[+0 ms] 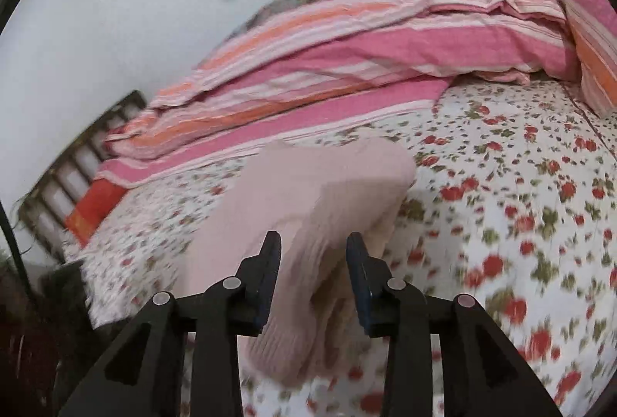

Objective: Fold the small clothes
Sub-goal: 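Press the folded sweater flat with both grippers open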

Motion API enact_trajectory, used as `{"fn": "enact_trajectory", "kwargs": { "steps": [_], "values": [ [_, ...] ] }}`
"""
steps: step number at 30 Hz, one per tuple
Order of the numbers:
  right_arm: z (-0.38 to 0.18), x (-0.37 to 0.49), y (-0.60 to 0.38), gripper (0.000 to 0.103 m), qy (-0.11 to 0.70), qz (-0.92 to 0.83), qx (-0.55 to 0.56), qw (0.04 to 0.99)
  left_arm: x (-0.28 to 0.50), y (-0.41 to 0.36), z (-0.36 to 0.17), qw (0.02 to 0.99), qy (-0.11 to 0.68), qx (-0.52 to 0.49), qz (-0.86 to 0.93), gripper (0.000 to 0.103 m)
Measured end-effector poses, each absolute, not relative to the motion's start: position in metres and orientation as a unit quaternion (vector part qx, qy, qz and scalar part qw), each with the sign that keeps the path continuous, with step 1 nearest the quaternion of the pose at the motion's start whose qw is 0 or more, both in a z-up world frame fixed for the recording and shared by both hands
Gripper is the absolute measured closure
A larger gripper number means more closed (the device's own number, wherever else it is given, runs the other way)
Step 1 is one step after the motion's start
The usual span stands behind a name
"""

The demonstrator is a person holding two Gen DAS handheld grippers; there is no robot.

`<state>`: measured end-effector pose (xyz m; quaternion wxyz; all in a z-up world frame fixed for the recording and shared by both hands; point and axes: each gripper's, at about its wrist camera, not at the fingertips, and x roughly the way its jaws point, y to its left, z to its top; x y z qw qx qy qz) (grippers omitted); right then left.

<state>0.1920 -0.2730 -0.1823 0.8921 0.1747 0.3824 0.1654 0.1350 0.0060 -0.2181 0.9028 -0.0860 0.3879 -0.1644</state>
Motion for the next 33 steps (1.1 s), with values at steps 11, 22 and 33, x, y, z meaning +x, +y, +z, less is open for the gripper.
{"fn": "enact_trajectory", "kwargs": {
  "steps": [11, 22, 33],
  "values": [
    [-0.204, 0.191, -0.283, 0.09, 0.374, 0.149, 0.152, 0.903, 0.135, 0.009, -0.22, 0.898, 0.384, -0.097, -0.192, 0.089],
    [-0.173, 0.183, -0.279, 0.073, 0.344, 0.112, 0.076, 0.929, 0.123, 0.047, -0.191, 0.913, 0.345, -0.117, -0.183, 0.066],
    [-0.209, 0.214, -0.25, 0.072, 0.362, 0.119, 0.04, 0.924, 0.217, -0.026, -0.183, 0.915, 0.366, -0.069, -0.154, 0.066]
  ]
}}
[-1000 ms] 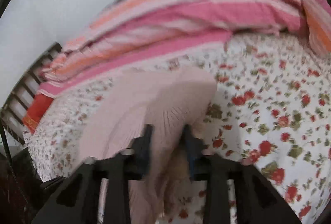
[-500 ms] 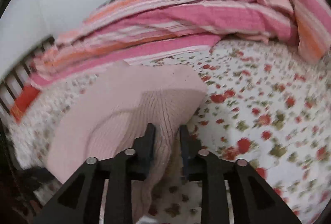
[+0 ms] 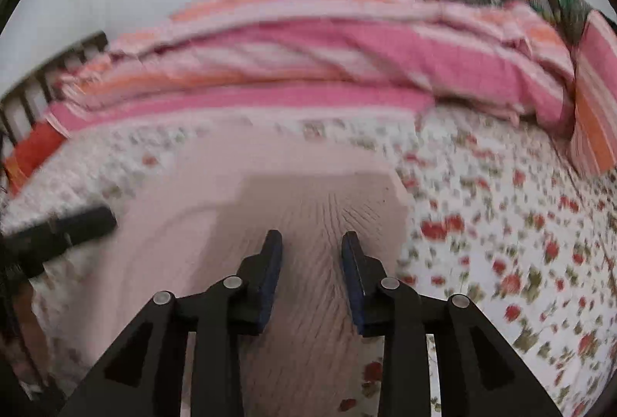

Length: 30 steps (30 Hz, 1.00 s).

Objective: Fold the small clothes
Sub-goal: 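Press the folded sweater flat with both grippers open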

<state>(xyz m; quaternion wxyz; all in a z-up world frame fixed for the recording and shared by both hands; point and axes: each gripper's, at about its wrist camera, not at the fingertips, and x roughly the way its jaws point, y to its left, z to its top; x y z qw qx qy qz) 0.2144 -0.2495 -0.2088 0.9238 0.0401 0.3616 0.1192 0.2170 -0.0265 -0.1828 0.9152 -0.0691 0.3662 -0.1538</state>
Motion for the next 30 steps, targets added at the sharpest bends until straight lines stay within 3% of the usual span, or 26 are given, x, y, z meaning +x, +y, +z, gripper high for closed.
{"fn": "enact_trajectory", "kwargs": {
  "steps": [11, 30],
  "values": [
    [-0.225, 0.21, -0.248, 0.069, 0.327, 0.109, 0.04, 0.938, 0.209, -0.035, -0.21, 0.94, 0.317, -0.031, -0.122, 0.047],
    [-0.225, 0.207, -0.25, 0.067, 0.319, 0.111, 0.045, 0.94, 0.203, -0.039, -0.212, 0.95, 0.292, -0.013, -0.109, 0.045]
  ]
}}
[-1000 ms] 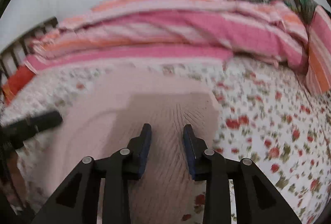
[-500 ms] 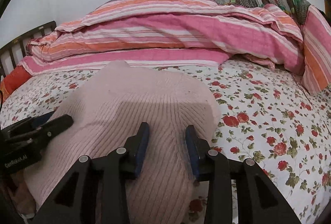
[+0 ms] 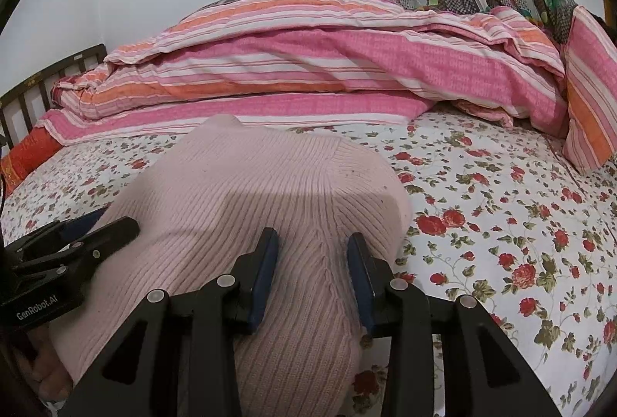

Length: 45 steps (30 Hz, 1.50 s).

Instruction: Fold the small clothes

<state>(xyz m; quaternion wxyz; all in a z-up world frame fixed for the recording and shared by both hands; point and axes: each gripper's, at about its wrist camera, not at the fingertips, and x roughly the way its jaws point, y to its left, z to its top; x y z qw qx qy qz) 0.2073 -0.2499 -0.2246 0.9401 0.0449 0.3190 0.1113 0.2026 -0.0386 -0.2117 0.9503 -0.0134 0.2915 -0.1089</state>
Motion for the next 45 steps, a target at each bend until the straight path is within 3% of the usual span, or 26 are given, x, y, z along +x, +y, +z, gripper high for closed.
{"fn": "enact_trajectory", "kwargs": {
  "steps": [45],
  "values": [
    [-0.2222, 0.2001, -0.2473, 0.066, 0.31, 0.107, 0.049, 0.944, 0.1966, -0.0337, -0.2118, 0.951, 0.286, -0.028, -0.112, 0.043]
  ]
}}
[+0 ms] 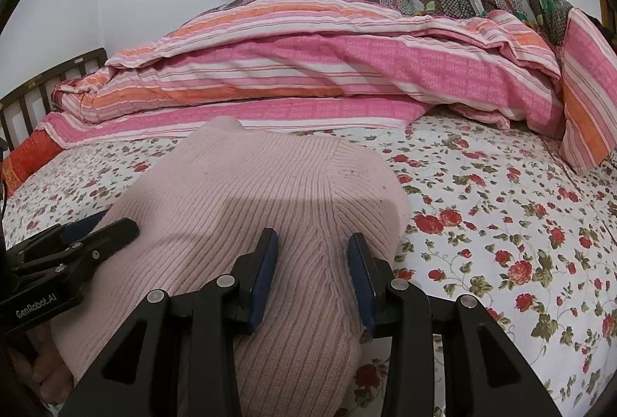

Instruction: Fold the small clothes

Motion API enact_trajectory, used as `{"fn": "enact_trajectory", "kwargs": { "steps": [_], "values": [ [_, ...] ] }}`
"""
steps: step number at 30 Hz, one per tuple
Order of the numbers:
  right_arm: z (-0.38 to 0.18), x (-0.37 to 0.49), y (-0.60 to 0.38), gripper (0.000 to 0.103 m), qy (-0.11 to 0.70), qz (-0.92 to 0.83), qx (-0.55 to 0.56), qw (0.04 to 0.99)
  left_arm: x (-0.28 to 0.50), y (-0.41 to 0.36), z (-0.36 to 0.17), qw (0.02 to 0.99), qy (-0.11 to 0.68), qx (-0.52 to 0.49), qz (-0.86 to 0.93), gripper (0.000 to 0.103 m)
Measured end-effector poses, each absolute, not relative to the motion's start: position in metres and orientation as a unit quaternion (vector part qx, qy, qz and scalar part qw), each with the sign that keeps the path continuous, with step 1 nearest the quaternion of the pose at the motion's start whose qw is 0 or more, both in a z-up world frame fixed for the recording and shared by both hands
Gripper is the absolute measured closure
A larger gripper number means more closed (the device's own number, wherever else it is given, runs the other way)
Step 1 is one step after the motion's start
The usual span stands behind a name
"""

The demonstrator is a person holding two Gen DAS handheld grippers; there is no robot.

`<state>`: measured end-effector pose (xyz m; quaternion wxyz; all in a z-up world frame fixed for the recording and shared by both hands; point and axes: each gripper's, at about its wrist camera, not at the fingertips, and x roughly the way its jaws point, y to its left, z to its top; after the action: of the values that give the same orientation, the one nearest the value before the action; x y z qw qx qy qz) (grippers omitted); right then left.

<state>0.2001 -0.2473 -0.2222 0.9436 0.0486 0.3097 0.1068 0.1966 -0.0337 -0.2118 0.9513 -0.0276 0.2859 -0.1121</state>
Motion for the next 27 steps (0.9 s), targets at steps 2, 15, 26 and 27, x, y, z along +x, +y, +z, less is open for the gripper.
{"fn": "enact_trajectory", "kwargs": {
  "steps": [2, 15, 26, 27],
  "values": [
    [-0.222, 0.2, -0.248, 0.066, 0.309, 0.108, 0.051, 0.943, 0.196, -0.033, -0.211, 0.951, 0.286, -0.032, -0.111, 0.04],
    [-0.221, 0.196, -0.246, 0.065, 0.297, 0.099, 0.048, 0.948, 0.236, -0.001, -0.191, 0.915, 0.353, -0.112, -0.161, 0.04],
    [-0.222, 0.199, -0.249, 0.064, 0.299, 0.106, 0.057, 0.947, 0.328, 0.004, -0.218, 0.851, 0.444, -0.207, -0.188, 0.045],
    [-0.222, 0.199, -0.249, 0.064, 0.298, 0.105, 0.058, 0.947, 0.333, 0.005, -0.223, 0.846, 0.449, -0.219, -0.187, 0.047]
  ]
}}
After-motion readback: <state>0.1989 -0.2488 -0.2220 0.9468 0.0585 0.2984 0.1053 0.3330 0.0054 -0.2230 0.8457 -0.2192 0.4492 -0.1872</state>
